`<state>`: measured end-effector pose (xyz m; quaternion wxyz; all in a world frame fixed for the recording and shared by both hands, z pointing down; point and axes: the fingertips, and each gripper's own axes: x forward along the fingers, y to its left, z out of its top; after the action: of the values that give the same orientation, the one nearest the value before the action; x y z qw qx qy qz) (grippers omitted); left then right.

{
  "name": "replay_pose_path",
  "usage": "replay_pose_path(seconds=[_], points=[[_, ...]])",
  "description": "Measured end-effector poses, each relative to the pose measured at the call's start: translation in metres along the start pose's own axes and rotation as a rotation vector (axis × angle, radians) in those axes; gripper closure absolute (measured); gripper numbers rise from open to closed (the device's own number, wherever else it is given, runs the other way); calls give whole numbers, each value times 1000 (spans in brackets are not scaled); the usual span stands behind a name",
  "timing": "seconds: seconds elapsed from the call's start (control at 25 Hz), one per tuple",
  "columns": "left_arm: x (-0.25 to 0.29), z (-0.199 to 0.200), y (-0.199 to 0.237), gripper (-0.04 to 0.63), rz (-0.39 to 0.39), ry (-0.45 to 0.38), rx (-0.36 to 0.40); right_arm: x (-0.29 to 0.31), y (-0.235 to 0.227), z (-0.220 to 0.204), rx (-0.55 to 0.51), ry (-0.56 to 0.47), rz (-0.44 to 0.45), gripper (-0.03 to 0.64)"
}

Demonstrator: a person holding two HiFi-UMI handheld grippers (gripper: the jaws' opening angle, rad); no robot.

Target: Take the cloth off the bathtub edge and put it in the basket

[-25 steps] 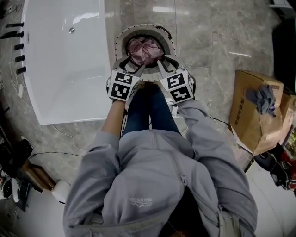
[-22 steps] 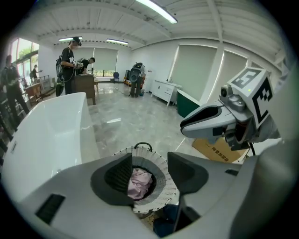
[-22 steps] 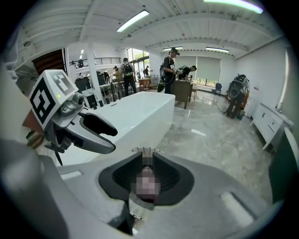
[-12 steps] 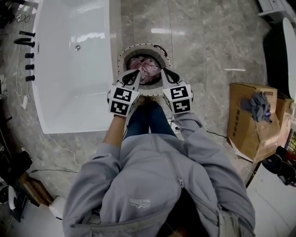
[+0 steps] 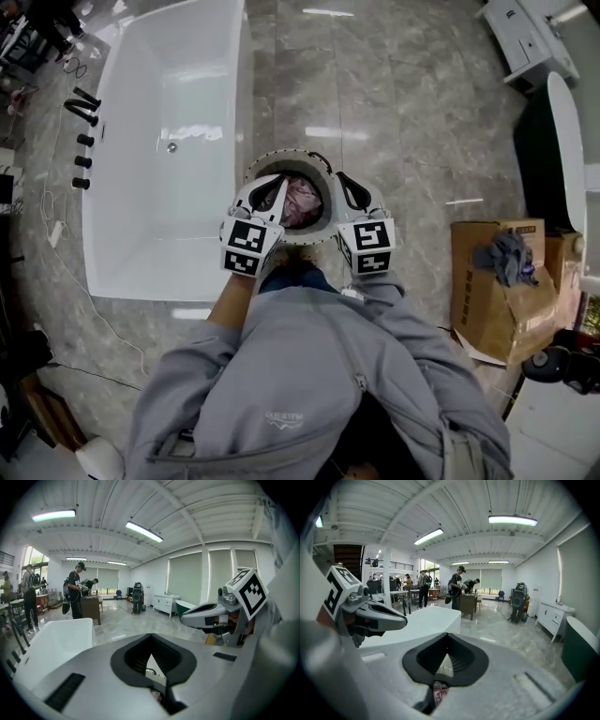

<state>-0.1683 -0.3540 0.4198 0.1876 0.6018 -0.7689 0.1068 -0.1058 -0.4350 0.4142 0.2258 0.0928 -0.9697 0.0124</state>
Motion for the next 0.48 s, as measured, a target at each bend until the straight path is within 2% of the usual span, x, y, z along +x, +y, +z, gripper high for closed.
replay_pose_path(seconds=[0.24,0.48], points=[[-35,63,-7,589,62,-166,5,-37,6,66,-29,-172,-23,612],[-64,112,-13,589,131,-318,47,-64,6,100,-23,-276,-39,612]])
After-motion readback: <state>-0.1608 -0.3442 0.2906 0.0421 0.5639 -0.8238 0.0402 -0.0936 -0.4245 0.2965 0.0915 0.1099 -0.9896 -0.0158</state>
